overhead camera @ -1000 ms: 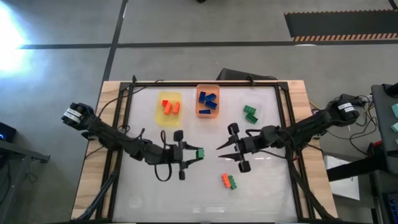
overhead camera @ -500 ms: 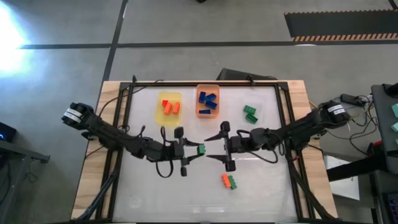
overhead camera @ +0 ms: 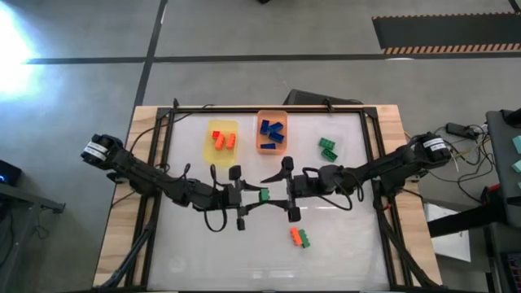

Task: Sort & place blocks by color
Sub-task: Put the green game piece into the transparent bin

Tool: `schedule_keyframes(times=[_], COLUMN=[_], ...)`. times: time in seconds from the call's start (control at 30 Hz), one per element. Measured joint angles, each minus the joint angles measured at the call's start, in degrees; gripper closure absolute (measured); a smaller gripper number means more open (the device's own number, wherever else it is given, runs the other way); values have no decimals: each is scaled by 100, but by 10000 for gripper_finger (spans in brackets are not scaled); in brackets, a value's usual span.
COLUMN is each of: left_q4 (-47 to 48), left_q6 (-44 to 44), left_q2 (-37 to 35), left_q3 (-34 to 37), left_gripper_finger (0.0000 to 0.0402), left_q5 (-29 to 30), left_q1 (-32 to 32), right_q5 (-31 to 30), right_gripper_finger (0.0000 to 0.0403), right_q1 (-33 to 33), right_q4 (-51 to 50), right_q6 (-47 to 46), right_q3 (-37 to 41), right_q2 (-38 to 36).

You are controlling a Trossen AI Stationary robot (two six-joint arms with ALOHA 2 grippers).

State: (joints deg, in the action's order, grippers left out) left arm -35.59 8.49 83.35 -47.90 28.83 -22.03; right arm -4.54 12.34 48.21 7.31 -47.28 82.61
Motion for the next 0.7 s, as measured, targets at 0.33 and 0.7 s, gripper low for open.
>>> schedule_keyframes(times=[0.33,0.7], left_q4=[3,8], left_q6=[-11,44], left_q2=[0,0], left_q3=[0,19], left_gripper_finger=[265,263], left_q5=[-19,-25], left_q1=[156,172], right_q5=[49,50], right_gripper_finger=[252,275], right_q1=[-2,-2], right_q4=[4,-60], right_q6=[-21,26], right_q3=[-27,-25], right_q2=[2,2])
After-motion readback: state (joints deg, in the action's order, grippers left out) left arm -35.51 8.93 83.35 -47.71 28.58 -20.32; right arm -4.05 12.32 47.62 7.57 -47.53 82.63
